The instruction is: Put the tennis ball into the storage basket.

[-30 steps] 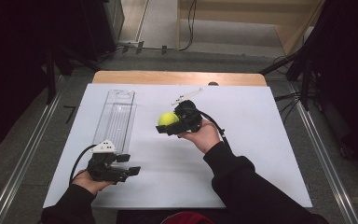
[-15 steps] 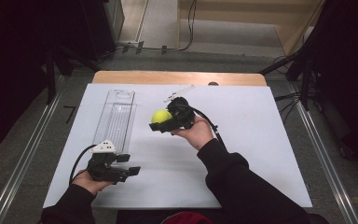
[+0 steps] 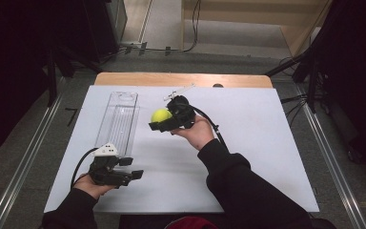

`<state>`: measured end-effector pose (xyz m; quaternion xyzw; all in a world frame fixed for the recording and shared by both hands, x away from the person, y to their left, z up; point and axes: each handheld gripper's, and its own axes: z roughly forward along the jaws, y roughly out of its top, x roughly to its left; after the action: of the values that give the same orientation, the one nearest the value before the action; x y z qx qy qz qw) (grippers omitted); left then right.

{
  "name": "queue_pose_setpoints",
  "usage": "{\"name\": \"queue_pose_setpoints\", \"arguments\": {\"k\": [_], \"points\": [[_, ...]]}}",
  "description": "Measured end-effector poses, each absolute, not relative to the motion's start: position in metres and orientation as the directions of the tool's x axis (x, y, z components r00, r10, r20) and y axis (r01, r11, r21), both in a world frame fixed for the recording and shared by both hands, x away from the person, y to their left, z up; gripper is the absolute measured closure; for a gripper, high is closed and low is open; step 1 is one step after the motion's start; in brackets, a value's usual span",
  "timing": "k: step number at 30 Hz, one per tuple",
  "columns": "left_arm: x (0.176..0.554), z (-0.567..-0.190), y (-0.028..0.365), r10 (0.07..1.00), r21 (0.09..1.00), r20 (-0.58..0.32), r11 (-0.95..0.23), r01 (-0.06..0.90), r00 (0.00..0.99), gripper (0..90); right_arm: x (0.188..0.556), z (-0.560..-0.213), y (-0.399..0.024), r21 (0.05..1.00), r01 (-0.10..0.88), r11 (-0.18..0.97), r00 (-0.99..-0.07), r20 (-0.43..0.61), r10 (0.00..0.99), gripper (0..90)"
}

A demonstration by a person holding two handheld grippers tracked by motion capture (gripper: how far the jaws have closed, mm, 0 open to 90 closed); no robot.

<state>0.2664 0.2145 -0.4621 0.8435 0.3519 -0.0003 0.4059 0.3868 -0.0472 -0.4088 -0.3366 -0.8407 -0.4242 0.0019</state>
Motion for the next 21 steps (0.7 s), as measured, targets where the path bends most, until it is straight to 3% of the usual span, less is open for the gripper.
{"name": "queue_pose_setpoints", "arguments": {"k": [21], "points": [[0.266, -0.462, 0.215, 0.597, 0.686, -0.285, -0.42, 0.594, 0.75, 29.6, 0.399, -0.404, -0.027, 0.719, 0.562, 0.409, -0.777, 0.29, 0.558, 23.5]]}}
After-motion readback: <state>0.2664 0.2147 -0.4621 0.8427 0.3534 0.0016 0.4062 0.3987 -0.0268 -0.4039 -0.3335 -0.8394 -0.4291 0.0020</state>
